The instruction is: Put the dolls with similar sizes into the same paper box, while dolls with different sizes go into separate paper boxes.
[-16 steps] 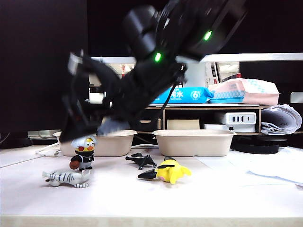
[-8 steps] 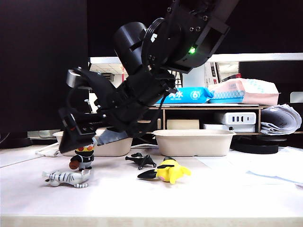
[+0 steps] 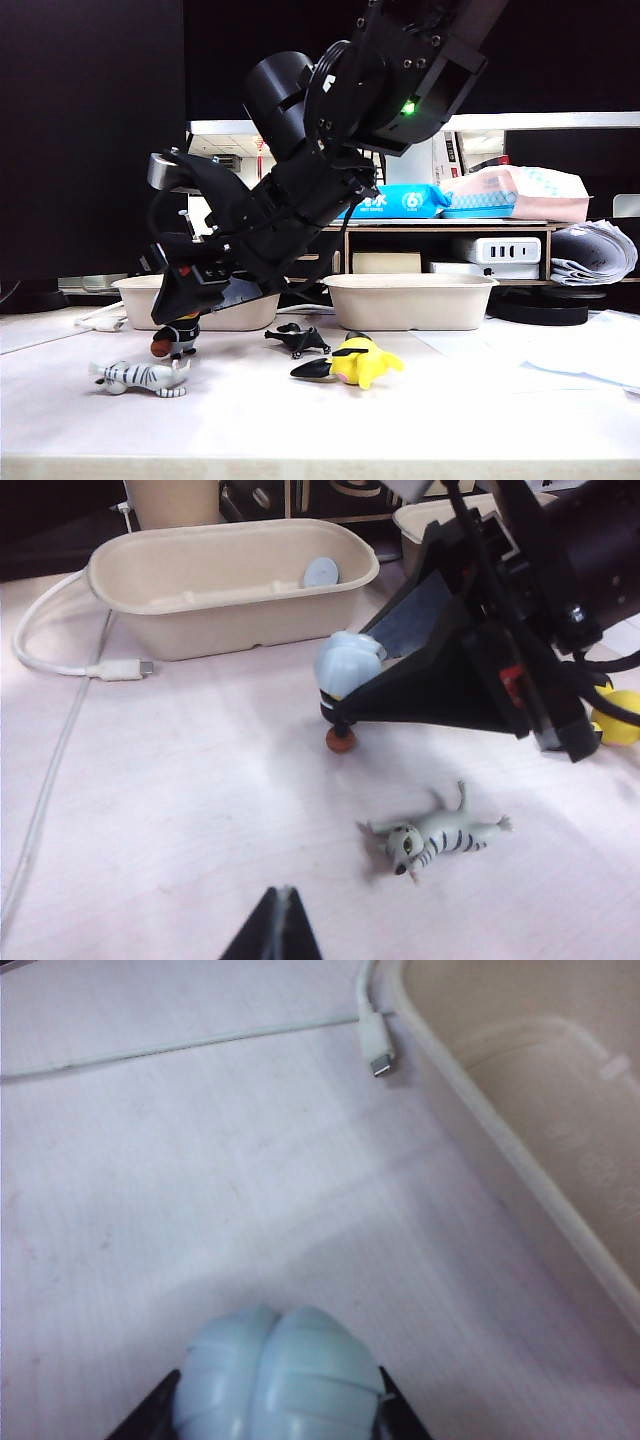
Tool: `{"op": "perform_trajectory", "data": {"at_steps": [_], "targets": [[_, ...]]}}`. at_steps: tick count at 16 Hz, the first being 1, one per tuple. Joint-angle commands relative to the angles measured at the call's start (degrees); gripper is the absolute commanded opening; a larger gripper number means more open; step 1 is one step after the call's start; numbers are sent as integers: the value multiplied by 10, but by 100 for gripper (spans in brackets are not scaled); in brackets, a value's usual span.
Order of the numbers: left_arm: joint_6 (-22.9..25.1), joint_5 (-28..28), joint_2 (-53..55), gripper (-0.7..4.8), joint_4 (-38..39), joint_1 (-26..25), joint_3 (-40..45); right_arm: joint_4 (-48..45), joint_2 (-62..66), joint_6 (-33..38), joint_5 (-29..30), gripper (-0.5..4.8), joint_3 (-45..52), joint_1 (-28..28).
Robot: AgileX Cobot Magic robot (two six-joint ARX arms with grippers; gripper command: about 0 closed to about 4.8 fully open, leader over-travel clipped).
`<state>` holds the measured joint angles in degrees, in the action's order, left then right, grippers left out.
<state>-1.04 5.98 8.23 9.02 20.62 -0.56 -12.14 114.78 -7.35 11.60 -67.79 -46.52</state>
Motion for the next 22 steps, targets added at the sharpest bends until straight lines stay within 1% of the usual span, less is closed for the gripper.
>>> {"op": "perform_trajectory", "data": {"at_steps": [1, 5, 7, 10, 13, 16, 18, 22], "targets": [[2, 3, 0, -5, 8, 0, 0, -9, -2, 1, 0, 201, -3, -1], [2, 3, 0, -5, 8, 0, 0, -27, -10, 21, 2, 201, -19, 0], [2, 4, -14, -5, 8, -5, 0, -24, -14, 20, 6, 201, -63, 3], [2, 5, -38, -5, 8, -32, 0, -19, -2, 12, 5, 202, -118, 14], [2, 3, -65, -5, 8, -72, 0, -4, 54, 12, 5, 202, -199, 34], [2, 3, -80, -5, 5, -79, 0, 4, 116, 12, 5, 203, -263, 45], [2, 3, -80, -5, 5, -79, 0, 5, 130, 12, -2, 237, -276, 48], [2, 3, -80, -5, 5, -78, 0, 12, 121, 42, 1, 275, -276, 56]]}}
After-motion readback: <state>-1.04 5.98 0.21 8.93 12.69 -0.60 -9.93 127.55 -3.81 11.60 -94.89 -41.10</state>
